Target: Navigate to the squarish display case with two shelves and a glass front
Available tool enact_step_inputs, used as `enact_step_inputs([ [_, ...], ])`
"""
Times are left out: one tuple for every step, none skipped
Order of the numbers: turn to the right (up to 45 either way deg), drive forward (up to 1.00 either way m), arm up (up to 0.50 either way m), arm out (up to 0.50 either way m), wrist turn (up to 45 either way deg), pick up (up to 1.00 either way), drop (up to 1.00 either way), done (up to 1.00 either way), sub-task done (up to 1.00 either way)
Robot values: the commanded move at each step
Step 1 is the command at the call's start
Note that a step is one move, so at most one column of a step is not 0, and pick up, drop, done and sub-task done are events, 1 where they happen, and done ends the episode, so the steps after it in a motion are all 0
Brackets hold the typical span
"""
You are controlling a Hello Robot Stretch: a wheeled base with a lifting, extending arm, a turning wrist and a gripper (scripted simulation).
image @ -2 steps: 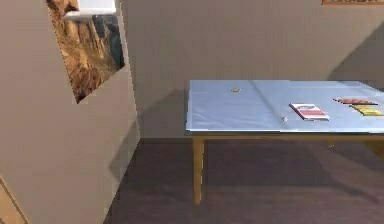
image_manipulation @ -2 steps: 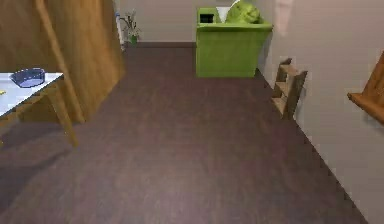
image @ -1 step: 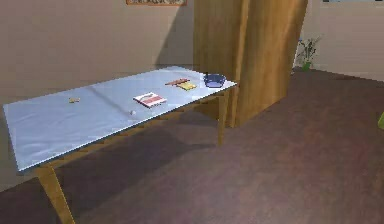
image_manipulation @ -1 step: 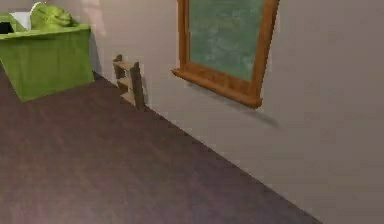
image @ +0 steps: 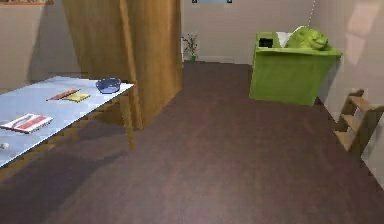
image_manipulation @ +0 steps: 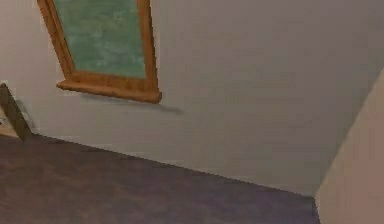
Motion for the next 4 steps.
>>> enact_step_inputs([
  [0.0,1.00,0.00,0.00,0.0,0.00,0.00,0.00,0.00],
  [3.0,0.00,0.00,0.00,0.0,0.00,0.00,0.00,0.00],
  [0.0,0.85,0.00,0.00,0.0,0.00,0.00,0.00,0.00],
  [-33.0,0.00,0.00,0.00,0.0,0.00,0.00,0.00,0.00],
])
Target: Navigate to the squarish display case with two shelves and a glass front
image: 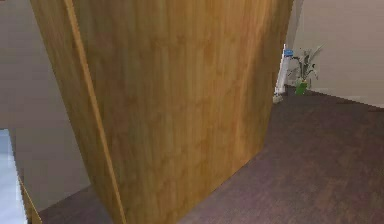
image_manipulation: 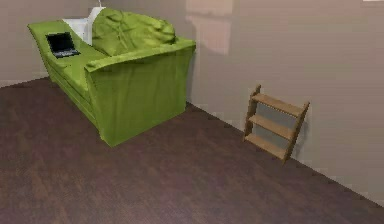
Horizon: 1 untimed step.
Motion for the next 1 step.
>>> enact_step_inputs([
  [0.0,0.00,0.00,0.00,0.0,0.00,0.00,1.00,0.00],
])
